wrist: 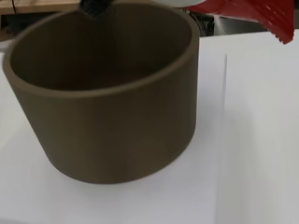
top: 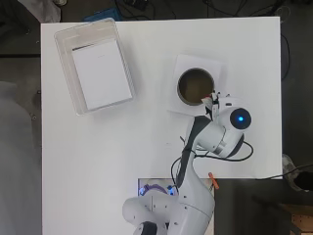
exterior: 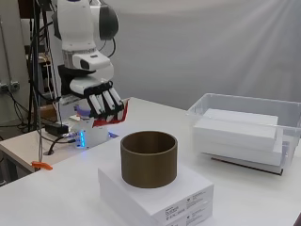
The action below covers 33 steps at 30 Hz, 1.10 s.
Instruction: Teleoperate dual arm-hand system to remove items from a box
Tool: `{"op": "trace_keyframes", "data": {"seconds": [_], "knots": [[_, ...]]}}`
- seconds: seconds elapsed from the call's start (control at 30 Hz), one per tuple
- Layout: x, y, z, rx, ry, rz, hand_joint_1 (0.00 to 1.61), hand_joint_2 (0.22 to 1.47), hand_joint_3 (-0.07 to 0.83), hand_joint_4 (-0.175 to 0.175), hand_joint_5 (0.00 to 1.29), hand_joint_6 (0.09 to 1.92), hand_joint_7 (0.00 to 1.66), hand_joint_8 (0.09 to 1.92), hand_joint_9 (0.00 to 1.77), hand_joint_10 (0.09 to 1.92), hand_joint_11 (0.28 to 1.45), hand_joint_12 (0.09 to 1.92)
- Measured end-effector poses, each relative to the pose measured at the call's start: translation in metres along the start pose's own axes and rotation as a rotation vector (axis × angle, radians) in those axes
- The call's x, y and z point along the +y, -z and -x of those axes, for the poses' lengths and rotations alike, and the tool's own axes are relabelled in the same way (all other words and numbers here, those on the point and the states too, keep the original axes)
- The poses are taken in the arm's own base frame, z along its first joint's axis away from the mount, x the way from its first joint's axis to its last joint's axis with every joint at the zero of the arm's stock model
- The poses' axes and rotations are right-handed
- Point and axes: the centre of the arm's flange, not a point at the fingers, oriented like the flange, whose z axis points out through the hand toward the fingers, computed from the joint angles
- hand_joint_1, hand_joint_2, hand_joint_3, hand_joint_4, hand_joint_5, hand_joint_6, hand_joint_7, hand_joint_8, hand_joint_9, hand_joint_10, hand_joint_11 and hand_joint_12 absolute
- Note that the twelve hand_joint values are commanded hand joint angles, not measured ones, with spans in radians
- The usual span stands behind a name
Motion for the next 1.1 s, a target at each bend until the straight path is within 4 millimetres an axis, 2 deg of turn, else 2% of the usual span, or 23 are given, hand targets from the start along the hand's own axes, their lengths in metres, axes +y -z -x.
{"op": "trace_keyframes", "data": {"seconds": [0.1,0.13,0.23,0.3,0.37,0.43,0.5,0.53,0.57,0.6,0.63,0.67,0.7,0.77,0.83,0.9,1.03,1.1], "knots": [[0.030,-0.037,-0.003,-0.046,0.026,-0.041,0.94,1.21,0.000,0.169,0.79,1.26,1.06,1.44,1.29,1.71,0.93,1.77],[0.040,-0.039,-0.006,-0.047,0.035,-0.036,0.94,1.21,0.000,0.172,0.79,1.26,1.07,1.46,1.29,1.72,0.93,1.77],[0.056,-0.023,-0.029,-0.029,0.089,0.026,0.94,1.21,-0.001,0.175,0.80,1.25,1.09,1.52,1.32,1.74,0.94,1.77],[0.053,-0.010,-0.044,-0.033,0.122,0.042,0.94,1.21,0.000,0.175,0.80,1.27,1.08,1.73,1.32,1.82,0.95,1.79],[0.047,-0.004,-0.060,-0.041,0.165,0.045,0.94,1.21,0.000,0.175,0.79,1.27,1.06,1.80,1.32,1.87,0.95,1.81],[0.038,-0.002,-0.086,-0.053,0.217,0.045,0.94,1.21,-0.001,0.175,0.80,1.25,1.07,1.58,1.30,1.76,0.91,1.77],[0.034,-0.005,-0.104,-0.062,0.231,0.046,0.94,1.20,0.000,0.175,0.81,1.24,1.08,1.50,1.29,1.70,0.88,1.74],[0.033,-0.006,-0.110,-0.063,0.238,0.046,0.78,1.13,-0.011,0.106,0.60,0.83,0.94,1.19,1.14,1.41,0.75,1.48],[0.033,-0.008,-0.113,-0.064,0.250,0.045,0.52,0.92,-0.033,0.075,0.35,0.47,0.58,0.71,0.71,0.95,0.56,1.02],[0.033,-0.010,-0.117,-0.066,0.262,0.039,0.29,0.79,-0.029,0.058,0.18,0.24,0.31,0.38,0.41,0.59,0.47,0.63],[0.036,-0.014,-0.121,-0.079,0.268,0.016,0.15,0.72,-0.018,0.050,0.09,0.12,0.16,0.19,0.26,0.36,0.44,0.36],[0.039,-0.016,-0.124,-0.095,0.251,-0.017,0.07,0.69,-0.010,0.045,0.04,0.09,0.08,0.09,0.20,0.21,0.43,0.19],[0.044,-0.015,-0.127,-0.122,0.218,-0.058,0.03,0.67,-0.005,0.042,0.02,0.09,0.03,0.09,0.16,0.13,0.43,0.09],[0.050,-0.004,-0.127,-0.183,0.173,-0.101,0.01,0.67,0.002,0.039,0.00,0.09,0.01,0.09,0.14,0.09,0.41,0.09],[0.051,0.018,-0.126,-0.236,0.155,-0.109,0.00,0.67,0.006,0.033,0.00,0.09,0.04,0.09,0.16,0.09,0.40,0.09],[0.047,0.024,-0.133,-0.243,0.160,-0.100,0.00,0.69,0.003,0.026,0.01,0.09,0.12,0.09,0.23,0.09,0.42,0.09],[0.024,0.019,-0.163,-0.232,0.211,-0.066,0.00,0.71,0.006,0.016,0.05,0.09,0.18,0.09,0.29,0.09,0.44,0.09],[0.005,0.036,-0.175,-0.204,0.236,-0.024,0.00,0.73,0.007,0.019,0.08,0.09,0.22,0.09,0.34,0.09,0.47,0.09]]}}
